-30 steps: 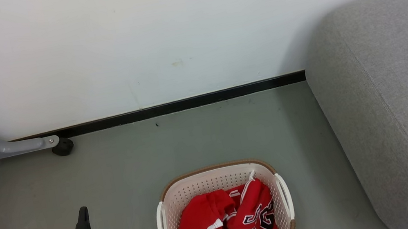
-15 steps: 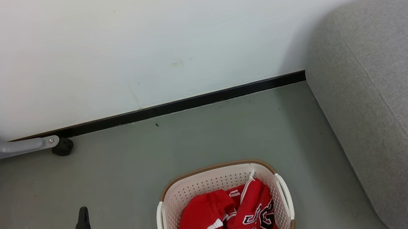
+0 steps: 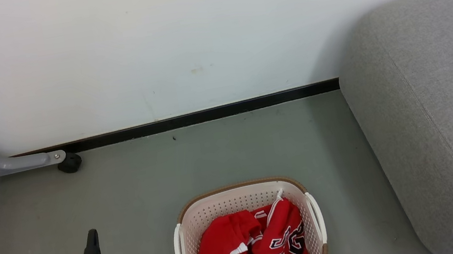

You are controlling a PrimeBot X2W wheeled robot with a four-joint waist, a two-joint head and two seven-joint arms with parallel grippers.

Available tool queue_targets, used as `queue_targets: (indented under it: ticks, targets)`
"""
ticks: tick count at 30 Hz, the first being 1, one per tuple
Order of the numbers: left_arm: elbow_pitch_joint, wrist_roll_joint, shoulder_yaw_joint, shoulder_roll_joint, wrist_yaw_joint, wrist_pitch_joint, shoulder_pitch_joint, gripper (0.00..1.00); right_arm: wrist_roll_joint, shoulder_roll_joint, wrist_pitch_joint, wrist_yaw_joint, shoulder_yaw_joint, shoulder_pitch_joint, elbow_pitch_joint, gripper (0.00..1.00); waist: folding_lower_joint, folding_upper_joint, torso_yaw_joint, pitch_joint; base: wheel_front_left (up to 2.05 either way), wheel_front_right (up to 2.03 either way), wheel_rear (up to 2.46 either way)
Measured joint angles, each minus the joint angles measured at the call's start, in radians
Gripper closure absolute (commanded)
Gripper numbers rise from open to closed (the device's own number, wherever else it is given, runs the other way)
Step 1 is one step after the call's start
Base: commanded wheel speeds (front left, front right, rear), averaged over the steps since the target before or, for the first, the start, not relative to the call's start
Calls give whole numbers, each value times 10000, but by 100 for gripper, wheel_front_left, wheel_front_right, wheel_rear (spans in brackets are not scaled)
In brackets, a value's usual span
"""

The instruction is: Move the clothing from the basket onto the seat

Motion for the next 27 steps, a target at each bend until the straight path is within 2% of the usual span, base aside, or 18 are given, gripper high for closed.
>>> queue_targets:
  ticks: [27]
  targets:
    - [0, 0, 0, 0, 0, 0, 0, 100, 0, 0, 0, 0, 0, 0, 0, 100, 0, 0, 0, 0, 0, 0, 0]
